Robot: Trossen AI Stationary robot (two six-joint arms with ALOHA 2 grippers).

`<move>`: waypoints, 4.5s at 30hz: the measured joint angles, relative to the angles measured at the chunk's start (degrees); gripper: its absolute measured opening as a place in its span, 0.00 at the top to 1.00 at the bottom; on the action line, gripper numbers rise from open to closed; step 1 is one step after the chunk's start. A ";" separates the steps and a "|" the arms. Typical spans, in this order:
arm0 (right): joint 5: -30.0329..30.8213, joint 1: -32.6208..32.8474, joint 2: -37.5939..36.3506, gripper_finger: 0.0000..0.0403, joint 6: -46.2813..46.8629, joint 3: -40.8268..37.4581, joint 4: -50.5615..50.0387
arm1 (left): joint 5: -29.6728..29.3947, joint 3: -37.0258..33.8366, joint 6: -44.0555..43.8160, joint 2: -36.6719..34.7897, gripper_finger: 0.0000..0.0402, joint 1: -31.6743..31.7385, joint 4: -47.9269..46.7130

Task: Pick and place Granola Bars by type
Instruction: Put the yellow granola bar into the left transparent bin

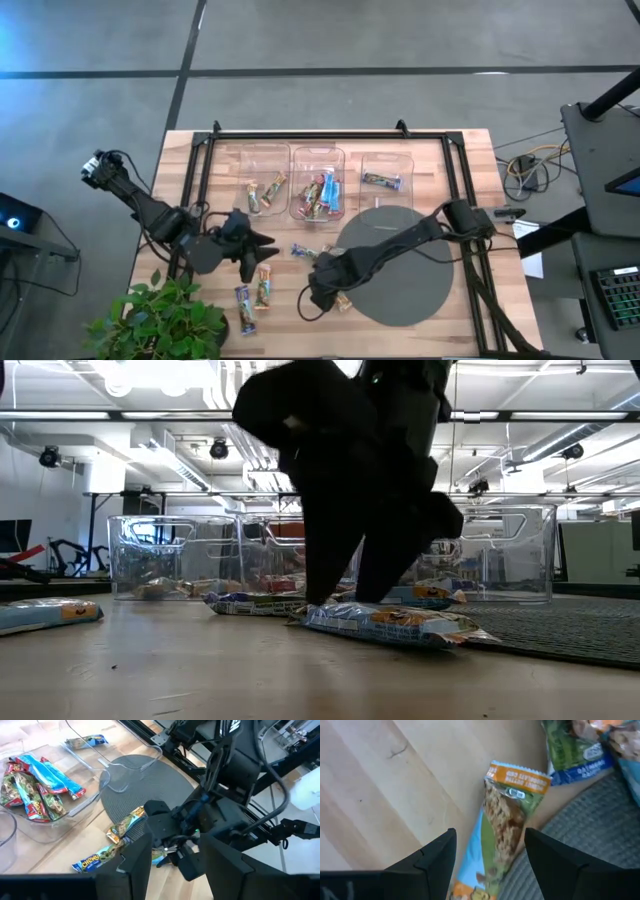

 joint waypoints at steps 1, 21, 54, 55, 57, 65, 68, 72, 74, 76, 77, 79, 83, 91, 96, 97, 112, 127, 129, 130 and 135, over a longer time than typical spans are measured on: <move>0.00 -0.01 0.37 0.44 -0.05 0.16 0.04 | 0.00 0.00 0.00 0.00 0.63 -0.11 0.00; -0.24 5.72 -0.20 0.44 5.90 0.65 -4.45 | -0.04 -0.34 1.52 0.01 0.63 -0.43 -1.96; 5.05 7.21 3.03 0.67 4.67 0.65 -4.30 | -0.66 -5.70 -2.54 0.02 0.63 -0.84 3.62; 4.90 7.23 2.71 0.70 3.34 0.60 -4.22 | -0.66 -5.70 -2.52 0.02 0.63 -0.84 3.62; 4.93 7.30 2.05 0.75 1.50 0.45 -4.26 | -0.63 -5.71 -2.41 0.02 0.63 -0.84 3.60; 7.89 5.88 -5.40 0.79 -9.18 0.43 -3.97 | -0.59 -7.35 -2.09 0.00 0.63 -1.10 5.49; 9.48 5.19 -8.05 0.79 -12.85 0.37 -3.33 | -0.51 -8.25 -2.12 0.00 0.63 -1.14 10.57; 10.34 4.09 -11.31 0.80 -16.76 0.53 -2.43 | 1.61 -8.48 1.43 0.36 0.63 -1.19 12.91; 10.35 3.53 -12.30 0.81 -18.28 0.57 -2.38 | 1.97 -8.50 2.55 0.83 0.63 -1.21 12.82; 10.41 2.90 -12.80 0.81 -18.54 0.55 -2.43 | 1.95 -8.50 0.14 1.09 0.63 -0.89 12.83; 10.41 2.63 -13.15 0.81 -18.57 0.52 -2.59 | 1.92 -8.50 -2.14 1.25 0.63 -0.50 12.93; 10.54 2.15 -13.81 0.80 -19.43 0.54 -2.45 | 1.44 -8.50 -8.97 1.66 0.63 0.69 13.07; 13.06 1.99 -14.12 0.81 -22.32 0.61 -2.56 | 3.77 -8.50 -18.79 2.77 0.63 2.98 13.04; 14.86 2.03 -14.45 0.81 -25.92 2.37 -2.54 | 10.42 -10.71 -21.16 4.74 0.63 6.01 16.39; 14.91 2.06 -14.45 0.81 -26.04 2.53 -2.63 | 13.08 -15.22 -20.75 4.15 0.63 7.86 25.48; 14.91 2.10 -14.45 0.81 -26.02 2.53 -2.64 | 13.22 -16.11 -20.63 3.92 0.63 8.28 27.28; 14.91 2.47 -14.45 0.81 -26.44 2.53 -2.59 | 19.76 -24.39 -19.40 3.30 0.63 12.43 45.80; 14.86 2.36 -14.45 0.81 -27.27 2.52 -2.59 | 22.87 -24.24 -18.87 5.08 0.64 12.97 45.63; 14.86 2.36 -14.45 0.81 -27.27 2.51 -2.63 | 22.51 -24.07 -18.37 5.05 0.66 13.03 45.59; 14.86 2.37 -14.45 0.81 -27.27 2.51 -2.59 | 22.52 -23.94 -18.10 5.04 0.66 13.09 45.60; 14.82 2.31 -14.45 0.81 -27.57 2.49 -2.39 | 23.34 -23.74 -18.05 5.51 0.68 13.23 45.56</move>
